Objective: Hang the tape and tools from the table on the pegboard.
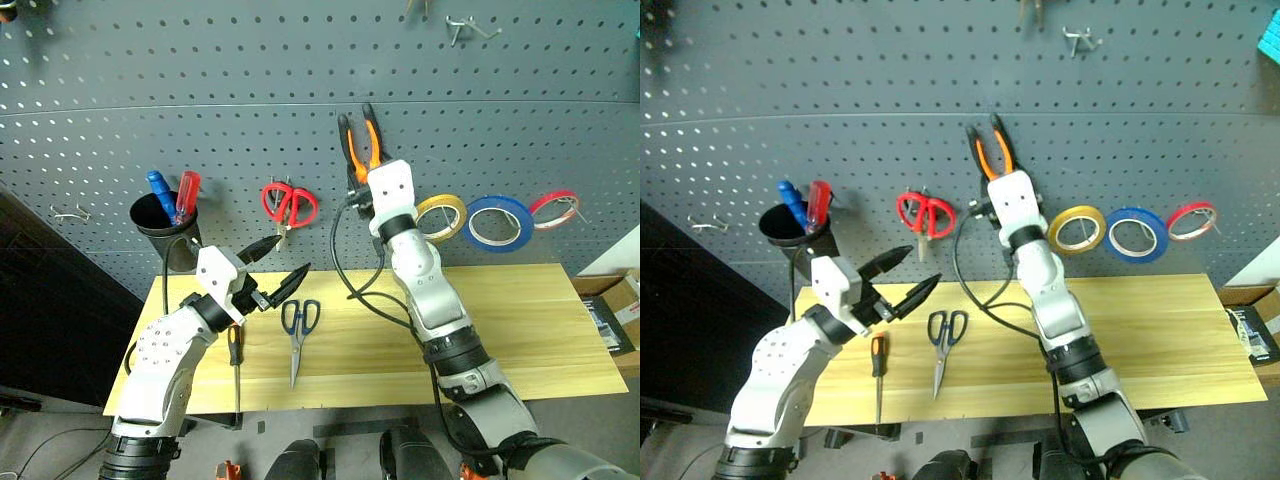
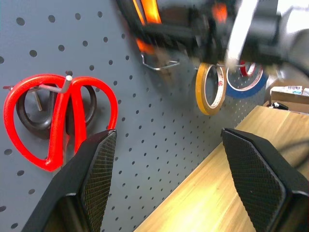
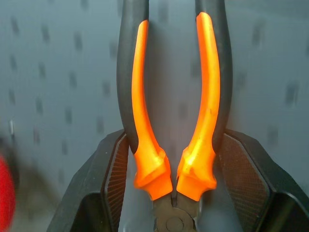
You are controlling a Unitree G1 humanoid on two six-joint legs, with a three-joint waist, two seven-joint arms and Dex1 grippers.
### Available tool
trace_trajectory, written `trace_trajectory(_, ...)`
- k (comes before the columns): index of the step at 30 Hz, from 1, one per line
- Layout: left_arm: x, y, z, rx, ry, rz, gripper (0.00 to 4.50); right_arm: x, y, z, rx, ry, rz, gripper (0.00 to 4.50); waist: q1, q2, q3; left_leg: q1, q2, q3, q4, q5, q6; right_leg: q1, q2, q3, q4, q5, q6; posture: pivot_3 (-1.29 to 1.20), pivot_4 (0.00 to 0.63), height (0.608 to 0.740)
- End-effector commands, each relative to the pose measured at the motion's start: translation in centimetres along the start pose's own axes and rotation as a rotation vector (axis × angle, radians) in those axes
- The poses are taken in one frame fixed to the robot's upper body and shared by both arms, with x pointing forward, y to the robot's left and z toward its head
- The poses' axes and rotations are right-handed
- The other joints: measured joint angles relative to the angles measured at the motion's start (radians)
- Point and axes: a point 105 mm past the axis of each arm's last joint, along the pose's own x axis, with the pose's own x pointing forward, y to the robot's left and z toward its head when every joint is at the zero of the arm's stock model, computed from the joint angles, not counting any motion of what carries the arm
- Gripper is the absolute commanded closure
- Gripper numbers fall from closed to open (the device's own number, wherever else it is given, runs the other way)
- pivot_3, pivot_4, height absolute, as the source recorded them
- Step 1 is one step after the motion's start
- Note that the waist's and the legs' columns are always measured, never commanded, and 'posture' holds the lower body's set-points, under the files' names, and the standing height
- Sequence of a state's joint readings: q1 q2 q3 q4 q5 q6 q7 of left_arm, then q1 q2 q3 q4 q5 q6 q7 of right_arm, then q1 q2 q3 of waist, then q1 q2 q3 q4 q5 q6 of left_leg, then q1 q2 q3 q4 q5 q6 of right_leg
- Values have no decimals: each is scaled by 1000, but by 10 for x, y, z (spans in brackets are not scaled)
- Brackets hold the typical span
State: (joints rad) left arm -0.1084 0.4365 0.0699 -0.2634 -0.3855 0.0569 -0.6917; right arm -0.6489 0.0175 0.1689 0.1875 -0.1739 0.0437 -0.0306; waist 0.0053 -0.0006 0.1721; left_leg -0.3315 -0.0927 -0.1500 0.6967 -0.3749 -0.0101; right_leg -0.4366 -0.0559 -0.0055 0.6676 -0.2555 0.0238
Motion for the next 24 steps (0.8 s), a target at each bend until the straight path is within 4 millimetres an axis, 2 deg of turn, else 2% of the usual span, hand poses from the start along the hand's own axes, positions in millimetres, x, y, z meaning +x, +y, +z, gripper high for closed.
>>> trace_trajectory(1,3,-2,5,22,-27,-18,822,1,-8,19,16,-56,-30,1950,-4,0,0,0,0,1,0,0,0,-1,0,1,1,0,0,107,143,740)
trace_trajectory(7,6,-2,-1,1,-6,-13,822,-11,-8,15,34,-27,-10,1950,-2,-1,0,0,0,4,0,0,0,-4,0,4,6,0,0,93,141,740)
trace_trajectory(8,6,-2,-5,-3,15,-9,822,-15,-7,15,45,-17,5,1237,-2,-1,-1,0,0,4,1,0,0,-4,0,4,6,0,0,93,142,740)
trace_trajectory(12,4,-5,-19,-24,100,5,822,-31,-7,5,75,70,63,20,-3,-1,-1,0,0,6,0,0,0,-4,0,7,6,0,0,92,144,740)
trace_trajectory(18,-5,-12,-42,-71,247,7,822,-64,-5,-8,82,230,228,20,-3,-2,-1,1,0,11,0,0,0,-6,1,12,8,0,0,86,153,740)
trace_trajectory(20,-15,-10,-66,-47,433,38,822,-85,4,-8,122,295,361,20,-2,-2,-1,2,0,12,0,0,0,-6,1,13,9,0,0,83,158,740)
trace_trajectory(24,-41,-7,-99,-55,704,108,822,-130,26,-9,271,449,625,20,-5,-2,-1,3,1,13,0,0,0,-6,2,14,9,0,0,73,163,740)
